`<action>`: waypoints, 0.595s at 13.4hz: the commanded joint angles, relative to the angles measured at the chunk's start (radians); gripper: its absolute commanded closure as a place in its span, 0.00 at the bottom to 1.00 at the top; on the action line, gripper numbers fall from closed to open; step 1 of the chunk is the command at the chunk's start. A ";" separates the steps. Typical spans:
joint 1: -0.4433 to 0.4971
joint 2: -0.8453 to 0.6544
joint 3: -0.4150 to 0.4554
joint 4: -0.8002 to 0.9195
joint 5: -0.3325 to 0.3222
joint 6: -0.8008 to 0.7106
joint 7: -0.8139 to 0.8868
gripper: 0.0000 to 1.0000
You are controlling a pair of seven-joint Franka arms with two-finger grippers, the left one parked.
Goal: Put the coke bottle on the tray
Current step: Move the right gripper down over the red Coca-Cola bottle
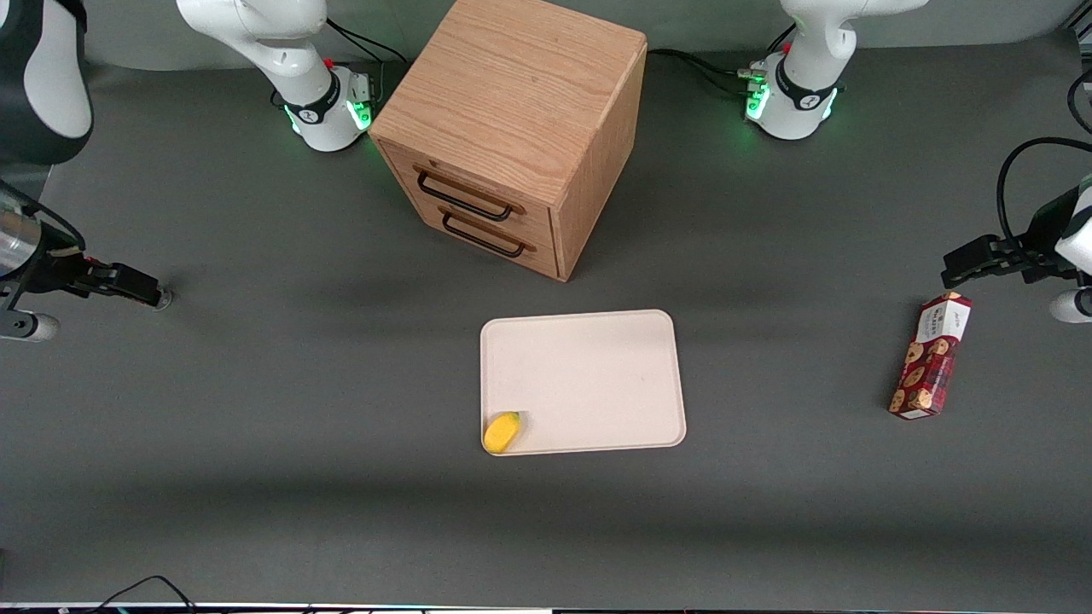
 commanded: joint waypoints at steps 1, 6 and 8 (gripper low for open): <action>-0.025 -0.003 -0.117 -0.051 -0.013 0.022 -0.225 0.00; -0.063 -0.077 -0.278 -0.345 -0.010 0.348 -0.493 0.00; -0.072 -0.085 -0.340 -0.425 -0.002 0.454 -0.591 0.00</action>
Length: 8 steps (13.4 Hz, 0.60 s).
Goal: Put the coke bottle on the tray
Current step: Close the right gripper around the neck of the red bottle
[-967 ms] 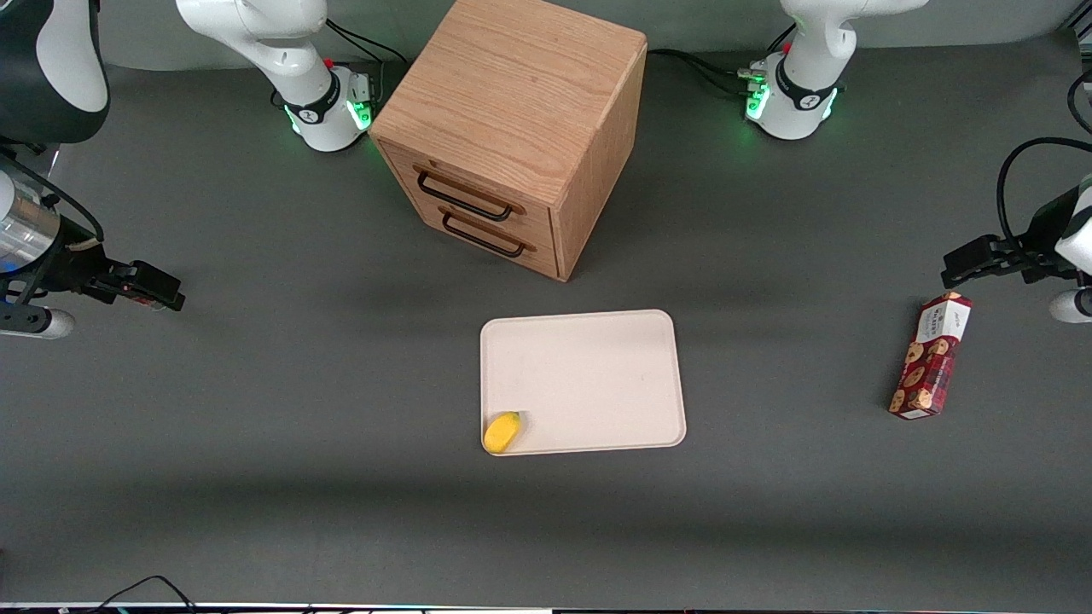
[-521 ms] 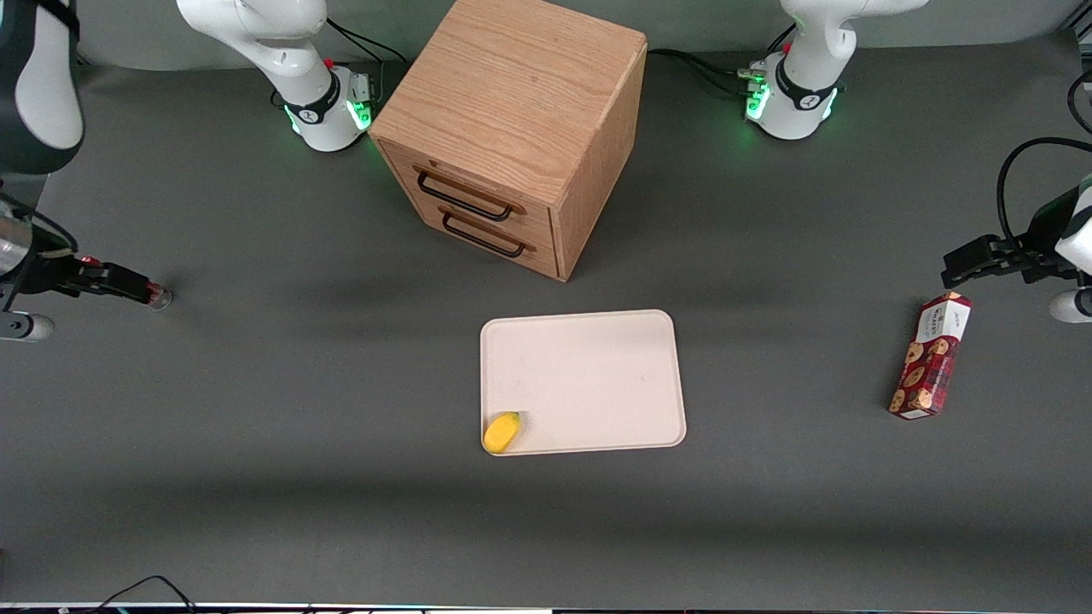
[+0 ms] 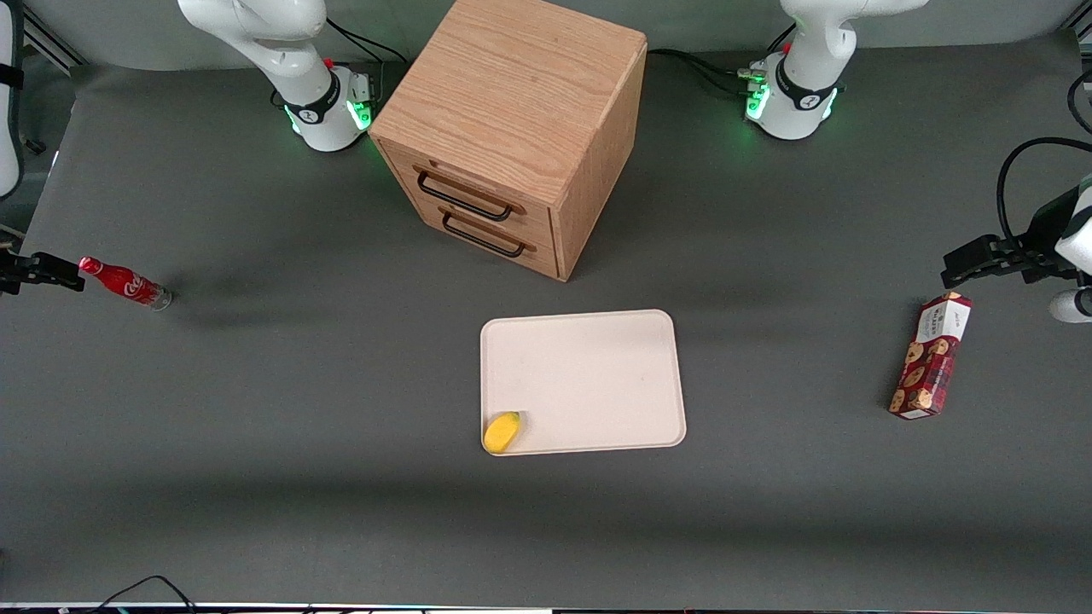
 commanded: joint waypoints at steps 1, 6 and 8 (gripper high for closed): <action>-0.012 -0.068 -0.072 -0.166 0.005 0.153 -0.136 0.00; -0.056 -0.059 -0.141 -0.350 0.094 0.405 -0.320 0.00; -0.058 -0.050 -0.158 -0.382 0.134 0.445 -0.366 0.00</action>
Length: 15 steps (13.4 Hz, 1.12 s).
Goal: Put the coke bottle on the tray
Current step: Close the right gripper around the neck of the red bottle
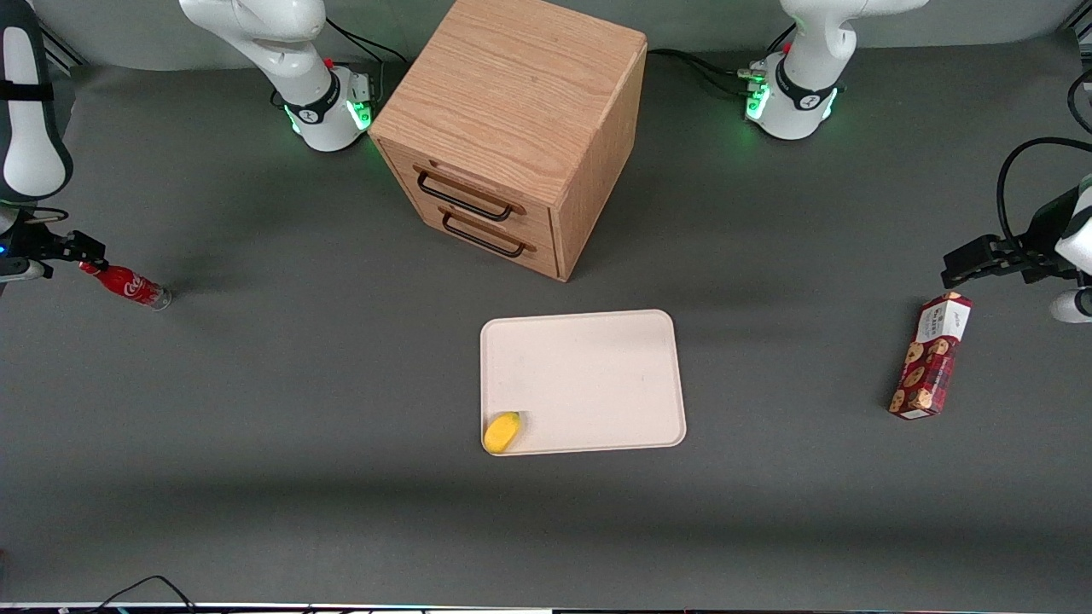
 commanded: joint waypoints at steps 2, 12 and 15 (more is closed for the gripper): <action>-0.012 -0.010 -0.010 -0.051 0.080 0.042 -0.094 0.00; -0.015 0.073 -0.009 -0.046 0.251 0.090 -0.212 0.31; -0.012 0.073 -0.007 -0.045 0.251 0.090 -0.215 0.39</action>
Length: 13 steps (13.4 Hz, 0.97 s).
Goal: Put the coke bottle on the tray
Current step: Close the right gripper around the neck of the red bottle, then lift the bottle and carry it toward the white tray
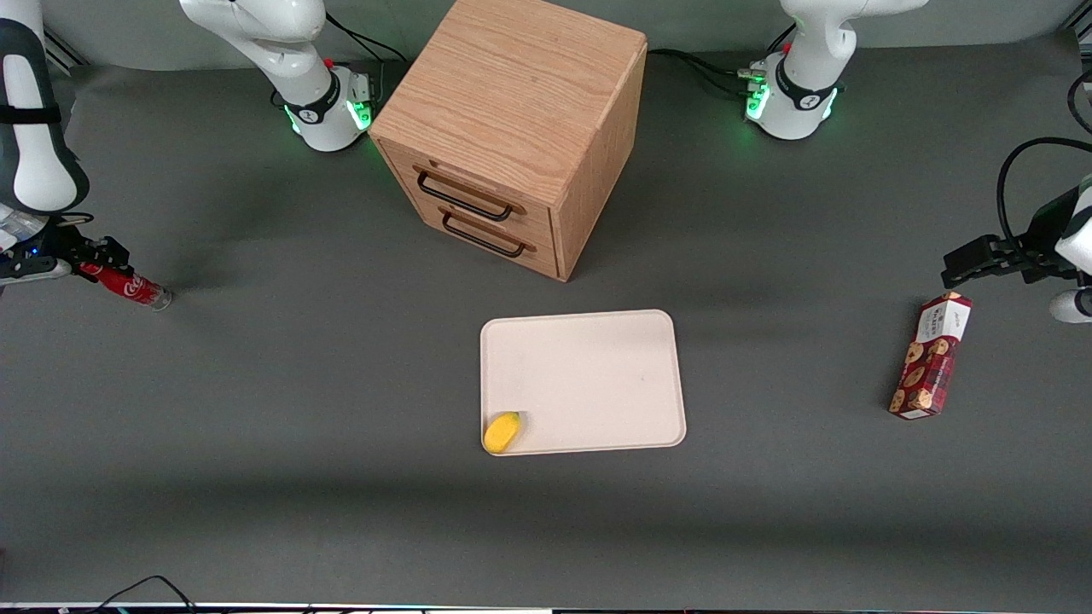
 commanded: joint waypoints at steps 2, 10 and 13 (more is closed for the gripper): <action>0.002 0.003 0.005 0.008 0.033 0.012 -0.044 0.59; 0.011 -0.004 0.031 0.100 0.021 -0.063 0.060 1.00; 0.055 -0.010 0.051 0.250 -0.158 -0.248 0.291 1.00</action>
